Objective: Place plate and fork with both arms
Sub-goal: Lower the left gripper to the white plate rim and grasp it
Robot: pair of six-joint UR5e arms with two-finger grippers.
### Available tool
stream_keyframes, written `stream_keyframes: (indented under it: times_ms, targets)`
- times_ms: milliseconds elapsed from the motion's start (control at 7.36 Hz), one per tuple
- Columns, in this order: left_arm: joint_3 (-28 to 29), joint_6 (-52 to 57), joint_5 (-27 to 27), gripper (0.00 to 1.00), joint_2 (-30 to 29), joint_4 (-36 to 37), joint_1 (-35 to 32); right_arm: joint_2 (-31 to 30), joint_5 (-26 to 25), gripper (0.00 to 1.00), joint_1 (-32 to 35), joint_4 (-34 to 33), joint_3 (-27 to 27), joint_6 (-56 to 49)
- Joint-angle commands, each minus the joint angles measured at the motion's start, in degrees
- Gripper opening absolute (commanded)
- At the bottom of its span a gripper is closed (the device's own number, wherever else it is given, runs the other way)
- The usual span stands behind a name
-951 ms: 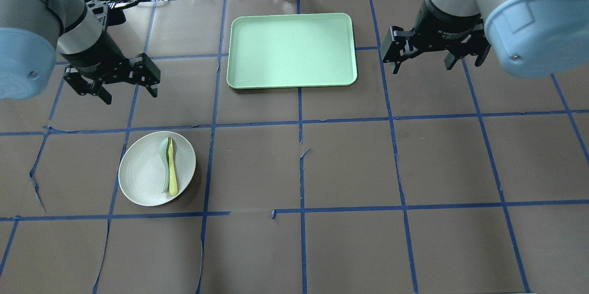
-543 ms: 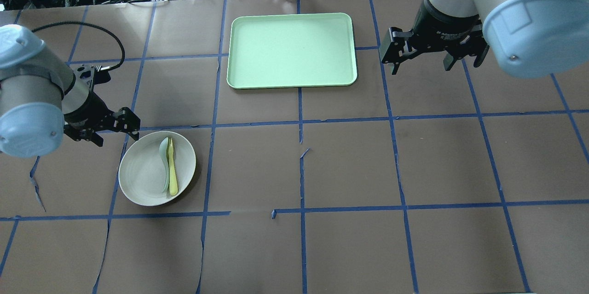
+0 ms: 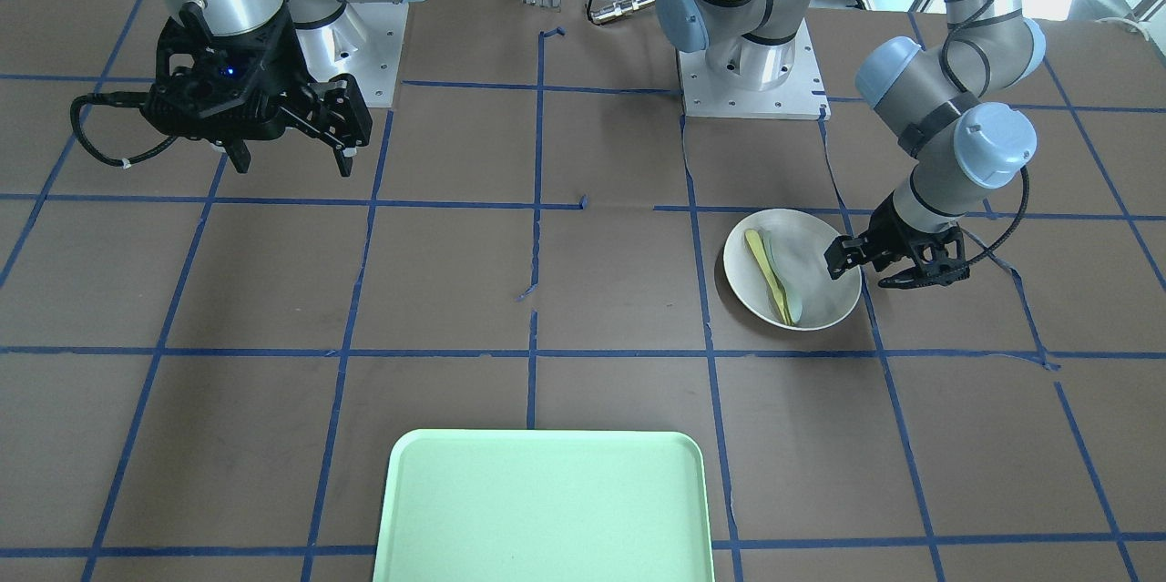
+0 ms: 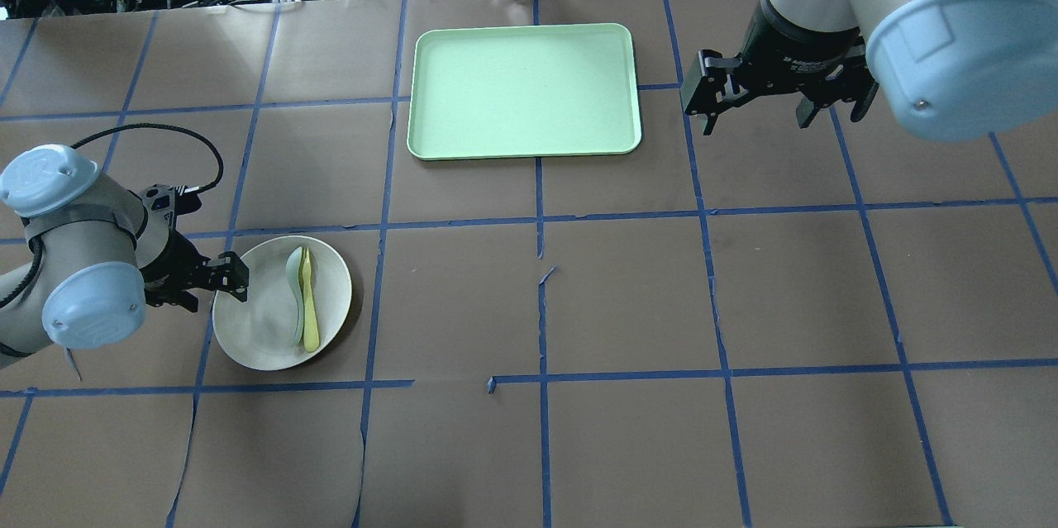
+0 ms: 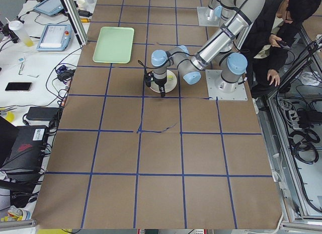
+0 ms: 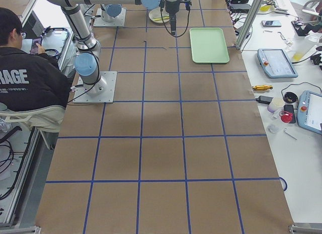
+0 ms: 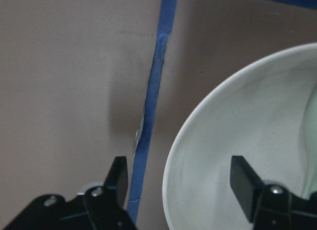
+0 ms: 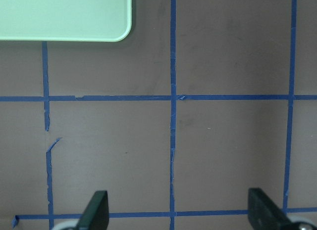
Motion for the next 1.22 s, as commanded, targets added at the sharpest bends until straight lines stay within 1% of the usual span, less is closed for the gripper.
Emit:
stream_keyframes:
  times_ms: [0,136,407,679,815,951,1086]
  targets:
    - [-0.64,0.22,0.03,0.19,-0.5,1.16,0.16,0.0,0.0,1.0,0.0,0.09,0.0,0.01]
    - [-0.56,-0.13,0.29,0.0,-0.5,1.25,-0.02,0.0,0.0,1.0,0.0,0.09,0.0,0.01]
    - [-0.56,-0.13,0.47,0.0,-0.33,1.25,-0.11,0.0,0.0,1.0,0.0,0.0,0.0,0.01]
    - [1.01,-0.31,-1.37,0.0,0.2,1.16,-0.54,0.0,0.0,1.0,0.0,0.0,-0.09,0.01]
    - [2.85,-0.39,-6.95,0.0,0.2,0.21,-0.9,0.0,0.0,1.0,0.0,0.0,-0.09,0.01]
    - [5.31,-0.83,-10.83,0.0,-0.14,-2.68,-2.47,0.0,0.0,1.0,0.0,0.0,-0.09,0.01]
    - [9.77,-5.62,-15.39,0.0,-1.37,-4.27,-6.92,0.0,0.0,1.0,0.0,0.0,-0.09,0.01]
